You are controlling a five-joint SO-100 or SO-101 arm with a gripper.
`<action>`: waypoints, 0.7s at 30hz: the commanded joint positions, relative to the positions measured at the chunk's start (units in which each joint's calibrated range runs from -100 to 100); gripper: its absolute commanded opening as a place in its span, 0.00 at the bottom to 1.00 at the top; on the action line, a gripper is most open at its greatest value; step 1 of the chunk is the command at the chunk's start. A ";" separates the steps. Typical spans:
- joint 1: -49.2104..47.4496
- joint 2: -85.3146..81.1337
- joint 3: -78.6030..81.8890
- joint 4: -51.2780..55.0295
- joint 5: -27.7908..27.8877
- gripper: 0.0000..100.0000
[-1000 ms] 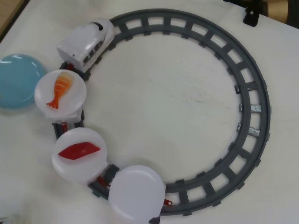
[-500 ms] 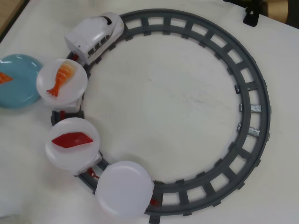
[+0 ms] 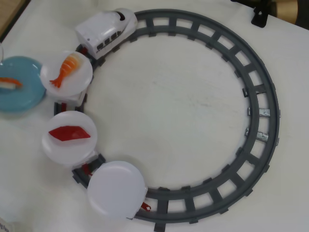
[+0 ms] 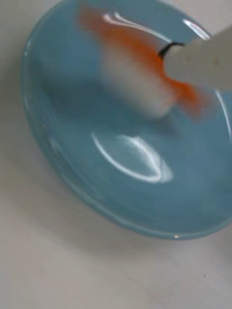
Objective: Pick up the sushi from the Shinkansen and put it on the blue dish
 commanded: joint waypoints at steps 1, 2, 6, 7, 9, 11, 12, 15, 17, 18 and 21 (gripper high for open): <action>0.32 -0.61 -3.46 0.39 -0.41 0.22; 0.05 -0.36 -3.55 0.39 -0.41 0.22; -0.56 -0.78 -3.28 0.65 -0.41 0.24; -1.00 -0.95 -3.82 0.65 -0.41 0.24; -1.53 -3.02 -4.36 0.73 -0.41 0.24; -1.62 -7.42 -3.37 0.73 -0.57 0.24; -1.62 -9.90 -2.47 0.73 -0.83 0.24; -1.62 -19.28 -0.31 1.15 -1.35 0.24; -0.91 -27.24 1.77 4.04 -1.67 0.24; -0.83 -31.39 2.94 5.32 -1.82 0.24; -0.74 -44.50 8.17 7.95 -1.82 0.24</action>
